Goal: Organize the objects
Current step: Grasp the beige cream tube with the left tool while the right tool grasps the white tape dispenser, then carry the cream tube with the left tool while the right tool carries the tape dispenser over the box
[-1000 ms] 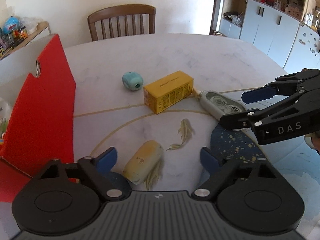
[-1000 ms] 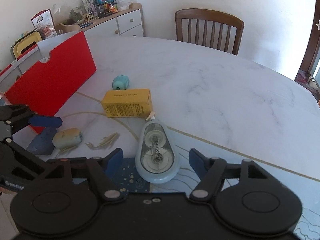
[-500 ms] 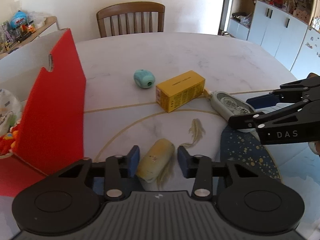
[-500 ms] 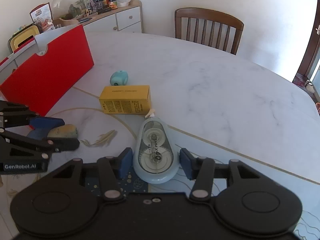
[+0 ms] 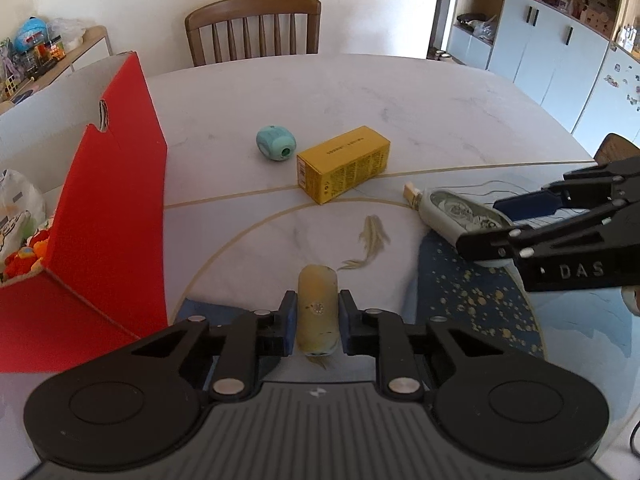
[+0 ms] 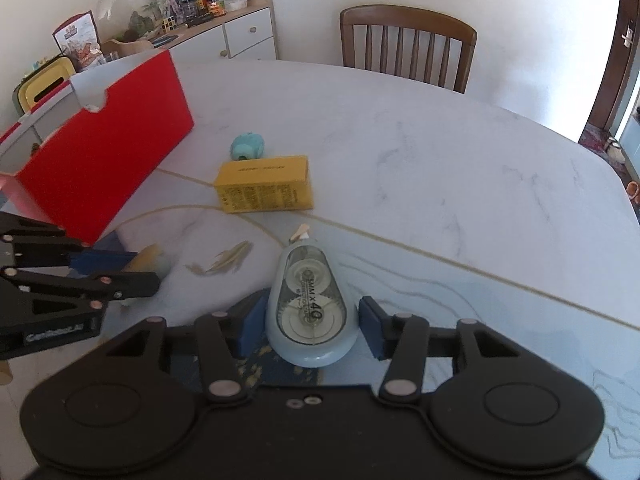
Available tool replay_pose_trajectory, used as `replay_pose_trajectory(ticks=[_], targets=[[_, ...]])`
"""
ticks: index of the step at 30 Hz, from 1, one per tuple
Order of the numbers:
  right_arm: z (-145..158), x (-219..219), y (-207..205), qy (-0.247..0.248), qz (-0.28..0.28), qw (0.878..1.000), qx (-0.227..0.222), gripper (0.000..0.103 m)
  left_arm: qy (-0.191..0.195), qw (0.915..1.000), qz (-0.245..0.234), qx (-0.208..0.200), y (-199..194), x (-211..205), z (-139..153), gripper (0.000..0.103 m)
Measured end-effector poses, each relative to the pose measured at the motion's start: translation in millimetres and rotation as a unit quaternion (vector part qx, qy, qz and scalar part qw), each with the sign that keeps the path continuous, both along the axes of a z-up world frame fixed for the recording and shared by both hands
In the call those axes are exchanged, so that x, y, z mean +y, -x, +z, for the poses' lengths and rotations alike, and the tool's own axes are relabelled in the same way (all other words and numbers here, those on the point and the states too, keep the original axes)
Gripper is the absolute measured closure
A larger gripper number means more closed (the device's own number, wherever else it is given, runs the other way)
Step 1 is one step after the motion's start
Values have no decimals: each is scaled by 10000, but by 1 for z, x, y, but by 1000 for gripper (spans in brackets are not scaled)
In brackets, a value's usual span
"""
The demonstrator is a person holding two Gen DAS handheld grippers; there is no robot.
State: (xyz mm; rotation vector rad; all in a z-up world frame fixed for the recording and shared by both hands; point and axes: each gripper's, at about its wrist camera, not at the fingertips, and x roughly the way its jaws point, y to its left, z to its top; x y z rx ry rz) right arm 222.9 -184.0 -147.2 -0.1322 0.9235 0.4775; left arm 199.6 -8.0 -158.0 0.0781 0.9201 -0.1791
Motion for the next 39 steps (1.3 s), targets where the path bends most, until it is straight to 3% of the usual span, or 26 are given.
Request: replay_pose_trajectory(ticks=[15,22,39], targets=[[45,5,57,-200,-46,9995,-229,53,350,9994,-29,-25,27,8,29,83],[74,17,71,-284,-26,9987,-423,53,565,9982,-71,-176,38,20,56,83],[125,106,86,-378,226,9950,-897,53,752,9956,90,-553,45,113,114,83]])
